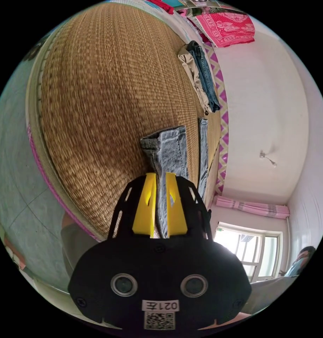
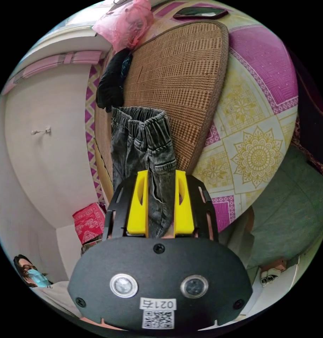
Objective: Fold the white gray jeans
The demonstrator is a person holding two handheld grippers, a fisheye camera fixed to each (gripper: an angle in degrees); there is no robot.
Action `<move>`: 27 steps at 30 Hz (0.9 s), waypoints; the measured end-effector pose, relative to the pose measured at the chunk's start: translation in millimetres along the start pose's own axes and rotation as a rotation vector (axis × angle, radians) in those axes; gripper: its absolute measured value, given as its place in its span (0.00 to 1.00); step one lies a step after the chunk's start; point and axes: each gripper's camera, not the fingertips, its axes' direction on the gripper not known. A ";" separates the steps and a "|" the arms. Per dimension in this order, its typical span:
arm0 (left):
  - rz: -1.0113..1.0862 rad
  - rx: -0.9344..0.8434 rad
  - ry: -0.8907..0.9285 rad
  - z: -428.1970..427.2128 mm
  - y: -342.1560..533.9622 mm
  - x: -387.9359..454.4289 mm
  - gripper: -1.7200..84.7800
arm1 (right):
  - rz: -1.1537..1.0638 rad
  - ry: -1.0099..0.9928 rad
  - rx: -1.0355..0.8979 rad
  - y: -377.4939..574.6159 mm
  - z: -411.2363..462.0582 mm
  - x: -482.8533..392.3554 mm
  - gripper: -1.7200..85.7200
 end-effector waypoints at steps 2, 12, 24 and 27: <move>0.008 0.000 -0.013 -1.8 -4.1 9.8 0.04 | -0.019 0.026 -0.017 -8.5 4.9 -5.8 0.14; 0.030 -0.066 -0.124 -25.2 -35.2 84.4 0.01 | -0.118 0.168 -0.117 -28.4 16.7 -55.7 0.05; 0.270 -0.382 -0.311 -26.1 -145.7 356.7 0.01 | -0.154 -0.005 -0.235 -78.2 30.5 -217.1 0.05; 0.295 -0.497 -0.388 16.6 -194.2 427.4 0.01 | -0.159 0.002 -0.275 -110.8 62.0 -266.6 0.05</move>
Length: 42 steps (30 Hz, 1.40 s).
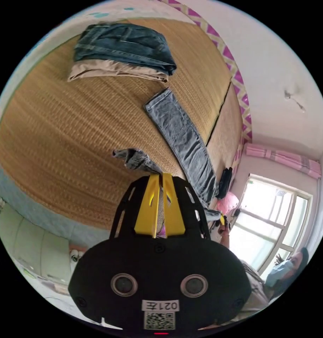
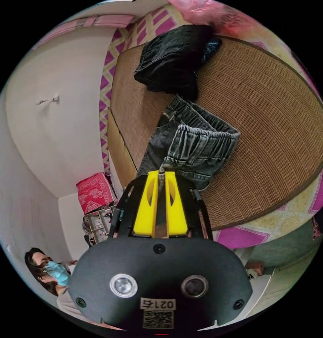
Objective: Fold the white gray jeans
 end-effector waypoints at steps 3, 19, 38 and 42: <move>0.022 -0.112 -0.083 2.9 -82.5 53.1 0.01 | -0.018 0.074 -0.040 -56.2 33.4 -41.9 0.05; 0.135 -0.232 -0.272 24.6 -279.4 206.9 0.05 | 0.010 0.173 0.046 -149.8 145.4 -153.2 0.08; 1.325 -0.553 -0.666 144.7 -191.5 436.6 0.07 | -1.483 0.914 -0.787 -62.6 406.3 -411.3 0.02; 1.335 -0.464 -0.567 118.9 -189.3 451.9 0.02 | -1.411 0.721 -0.703 -65.4 372.5 -442.4 0.01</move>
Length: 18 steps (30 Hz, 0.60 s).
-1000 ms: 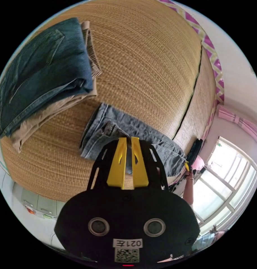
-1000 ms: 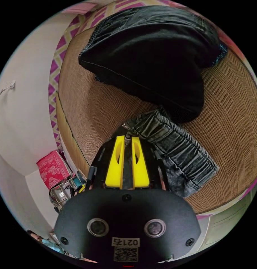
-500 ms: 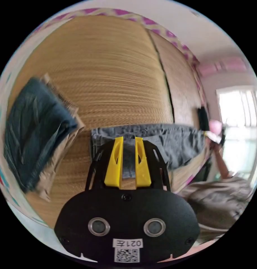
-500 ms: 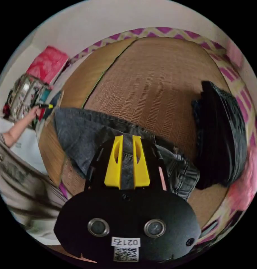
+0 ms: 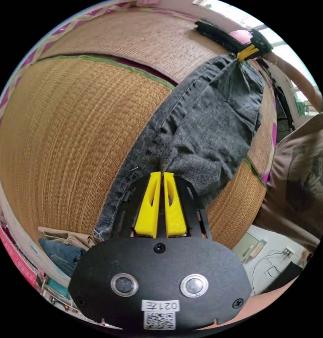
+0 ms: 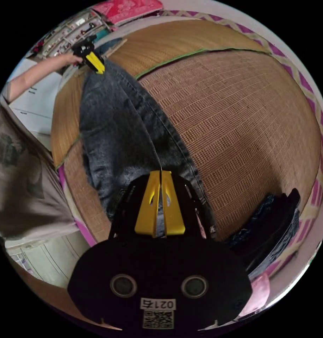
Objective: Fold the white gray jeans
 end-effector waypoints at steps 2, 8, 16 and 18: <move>-0.015 0.064 0.019 -19.6 1.8 -1.1 0.01 | 0.032 -0.036 0.068 5.7 -18.4 1.1 0.01; -0.071 0.060 0.008 -27.2 -22.2 -19.0 0.01 | 0.155 -0.046 0.141 -8.7 -38.8 27.4 0.01; -0.247 0.029 0.065 14.8 -25.6 -33.8 0.03 | 0.304 -0.047 -0.008 -43.1 -5.5 50.2 0.03; -0.281 0.033 -0.001 11.4 -3.7 -29.3 0.03 | 0.341 -0.017 0.002 -34.3 -16.9 48.2 0.03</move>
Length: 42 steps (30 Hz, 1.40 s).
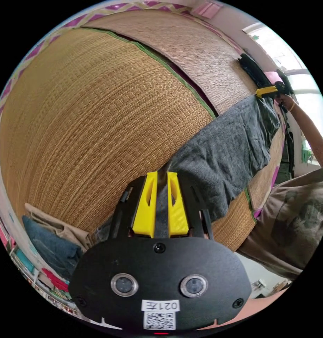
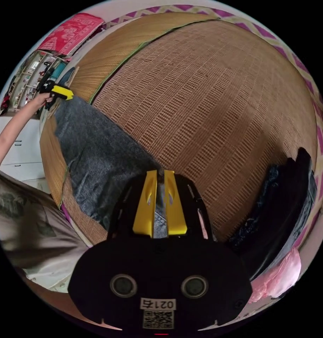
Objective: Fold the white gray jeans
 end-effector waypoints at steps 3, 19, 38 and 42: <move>0.006 0.115 -0.027 -14.5 35.1 10.1 0.01 | 0.119 0.070 0.120 27.9 -30.0 3.1 0.02; -0.048 0.043 -0.211 94.6 153.0 46.8 0.01 | 0.221 0.317 0.043 129.9 -10.4 -29.1 0.01; -1.316 0.777 0.686 331.4 438.0 -10.9 0.10 | 0.391 0.010 0.247 325.2 -17.4 -73.0 0.01; -1.337 0.913 0.674 373.3 439.0 -28.8 0.10 | 0.415 -0.030 0.235 372.6 -8.9 -73.6 0.01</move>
